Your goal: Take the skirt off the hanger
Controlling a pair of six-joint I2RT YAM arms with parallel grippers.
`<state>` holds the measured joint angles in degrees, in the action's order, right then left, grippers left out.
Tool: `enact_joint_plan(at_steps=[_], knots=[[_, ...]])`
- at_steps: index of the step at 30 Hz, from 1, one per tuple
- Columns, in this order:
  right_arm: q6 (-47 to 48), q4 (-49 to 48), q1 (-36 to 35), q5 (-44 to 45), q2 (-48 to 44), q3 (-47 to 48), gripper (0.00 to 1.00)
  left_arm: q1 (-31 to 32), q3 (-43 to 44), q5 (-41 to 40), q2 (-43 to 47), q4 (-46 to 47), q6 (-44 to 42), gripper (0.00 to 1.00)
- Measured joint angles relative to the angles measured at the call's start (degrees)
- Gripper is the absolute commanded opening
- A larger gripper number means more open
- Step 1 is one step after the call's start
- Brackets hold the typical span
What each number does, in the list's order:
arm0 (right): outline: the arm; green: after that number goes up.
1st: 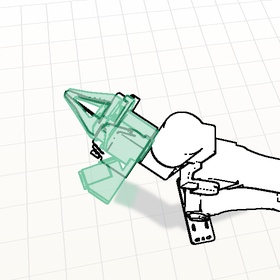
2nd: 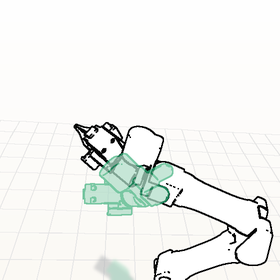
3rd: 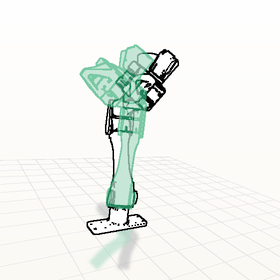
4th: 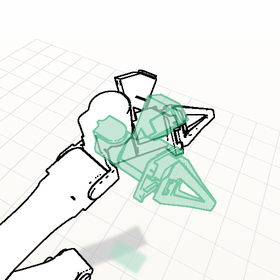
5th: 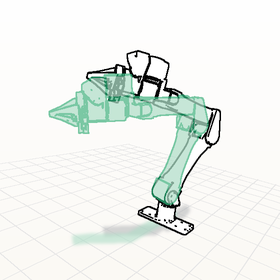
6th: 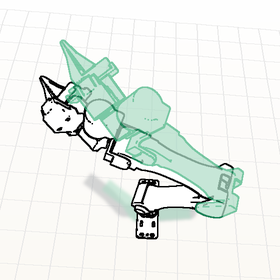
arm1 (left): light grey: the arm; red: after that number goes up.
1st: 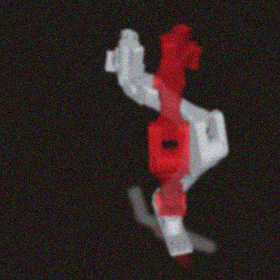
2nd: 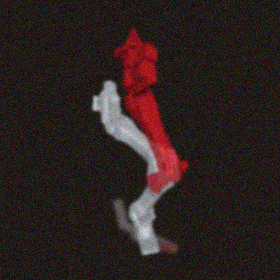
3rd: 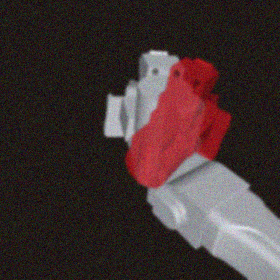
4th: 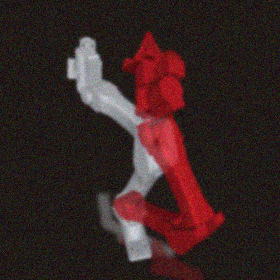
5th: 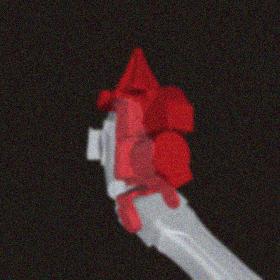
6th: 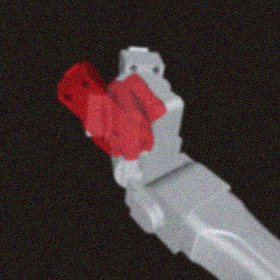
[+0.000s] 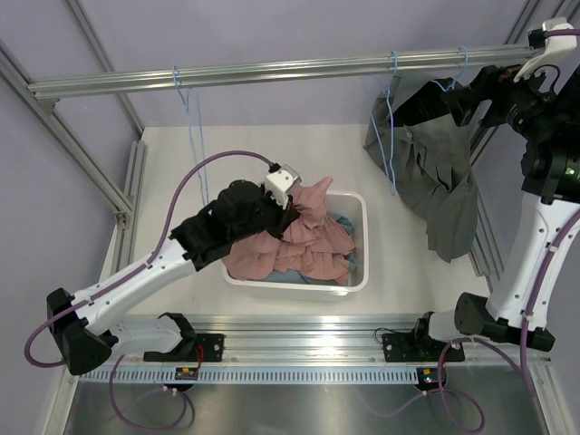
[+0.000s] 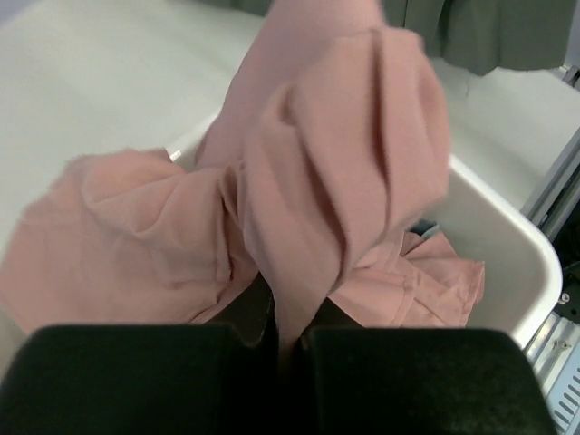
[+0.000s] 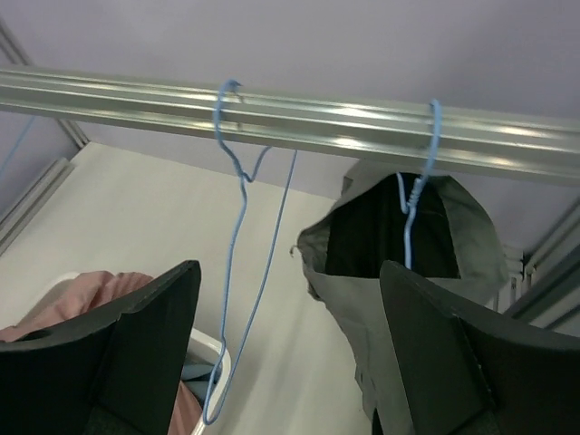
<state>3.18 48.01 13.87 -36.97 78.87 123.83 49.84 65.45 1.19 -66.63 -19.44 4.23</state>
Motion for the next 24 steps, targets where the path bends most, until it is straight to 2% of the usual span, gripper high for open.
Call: enact_joint_plan(at_steps=[1,4,6,8,10,12,16,24], knots=[[-0.17,0.61,1.03,0.50,1.14,0.85,0.88,0.02,-1.95,0.02,0.13,0.76,0.81,0.03],[1.51,1.97,2.99,1.03,3.89,1.66,0.89,0.00,-7.54,0.00,0.94,2.95,2.97,0.21],[4.35,2.64,3.50,0.87,5.42,1.66,0.88,0.02,-10.34,-0.02,1.25,4.28,4.33,0.42],[7.56,3.02,3.52,0.50,6.88,1.64,0.86,0.00,-12.11,-0.07,1.33,4.85,5.27,0.56],[10.14,2.99,3.54,0.20,8.13,1.62,0.84,0.02,-13.16,-0.07,1.33,5.60,6.29,0.69],[11.93,2.84,3.54,0.02,9.40,1.62,0.81,0.02,-13.35,-0.09,1.31,6.14,6.86,0.75],[15.26,2.43,3.56,-0.04,13.07,1.70,0.75,0.02,-11.74,-0.07,1.07,5.77,7.61,0.98],[19.04,0.74,3.54,-1.73,21.20,1.64,0.66,0.02,0.92,0.44,-0.09,3.28,8.70,0.99]])
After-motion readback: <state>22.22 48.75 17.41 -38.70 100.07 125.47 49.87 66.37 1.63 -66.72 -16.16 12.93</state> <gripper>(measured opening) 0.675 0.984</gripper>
